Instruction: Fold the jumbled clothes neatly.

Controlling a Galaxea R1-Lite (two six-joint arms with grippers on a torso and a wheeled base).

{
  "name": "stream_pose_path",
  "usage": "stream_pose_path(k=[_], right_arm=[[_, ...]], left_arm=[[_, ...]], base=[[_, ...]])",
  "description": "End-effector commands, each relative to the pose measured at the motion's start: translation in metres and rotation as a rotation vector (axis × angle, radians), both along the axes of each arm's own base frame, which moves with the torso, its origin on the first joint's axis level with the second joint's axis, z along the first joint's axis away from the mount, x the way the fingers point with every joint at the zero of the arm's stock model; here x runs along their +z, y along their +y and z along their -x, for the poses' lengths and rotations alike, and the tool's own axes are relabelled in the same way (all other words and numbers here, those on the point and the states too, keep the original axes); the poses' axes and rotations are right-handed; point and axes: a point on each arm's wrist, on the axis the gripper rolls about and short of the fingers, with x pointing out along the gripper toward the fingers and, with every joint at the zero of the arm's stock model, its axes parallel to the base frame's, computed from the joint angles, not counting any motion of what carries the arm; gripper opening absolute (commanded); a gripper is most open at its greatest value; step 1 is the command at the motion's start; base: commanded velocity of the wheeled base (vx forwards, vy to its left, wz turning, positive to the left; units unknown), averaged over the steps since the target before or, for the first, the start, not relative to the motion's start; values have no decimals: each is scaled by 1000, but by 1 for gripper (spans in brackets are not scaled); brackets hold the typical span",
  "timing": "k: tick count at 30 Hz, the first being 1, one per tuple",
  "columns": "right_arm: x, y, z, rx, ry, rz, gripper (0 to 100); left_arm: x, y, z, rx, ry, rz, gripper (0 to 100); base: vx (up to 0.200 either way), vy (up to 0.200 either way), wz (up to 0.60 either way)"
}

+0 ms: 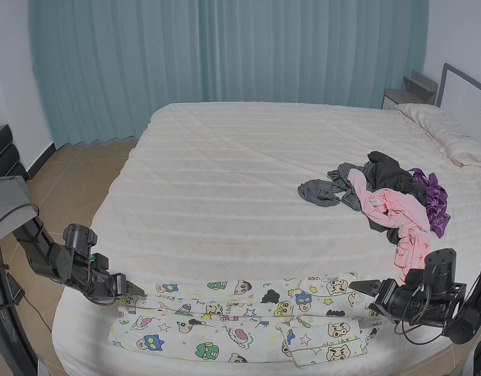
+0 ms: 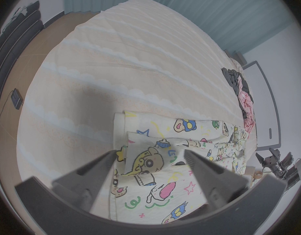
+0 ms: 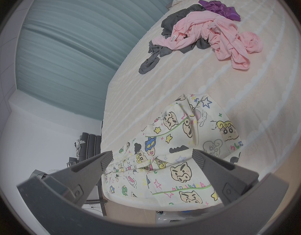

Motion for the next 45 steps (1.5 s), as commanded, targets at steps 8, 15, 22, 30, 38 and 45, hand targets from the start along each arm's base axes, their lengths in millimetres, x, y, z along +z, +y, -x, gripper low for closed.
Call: stream_pose_path(k=[8,15,22,30,38,45], right_arm=[[-2,-1,4,1,19,7,100],[-4,-2,5,2,34,12,100],[-4,-1,5,4,35,13,100],[-4,-2,5,3,37,12,100],[-5,-2,5,3,47,13,100],[-7,-2,5,0,53,18,100]], left_arm=[[18,4,3,17,-57,-7,0],[34,12,9,30,-113,29,0],[37,21,10,22,-169,100,0],[15,35,2,21,-255,152,0],[-3,33,8,-18,-421,167,0],[-7,31,24,-17,-437,162,0]], base=[[0,0,0],[0,0,0],[0,0,0],[0,0,0],[0,0,0],[0,0,0]])
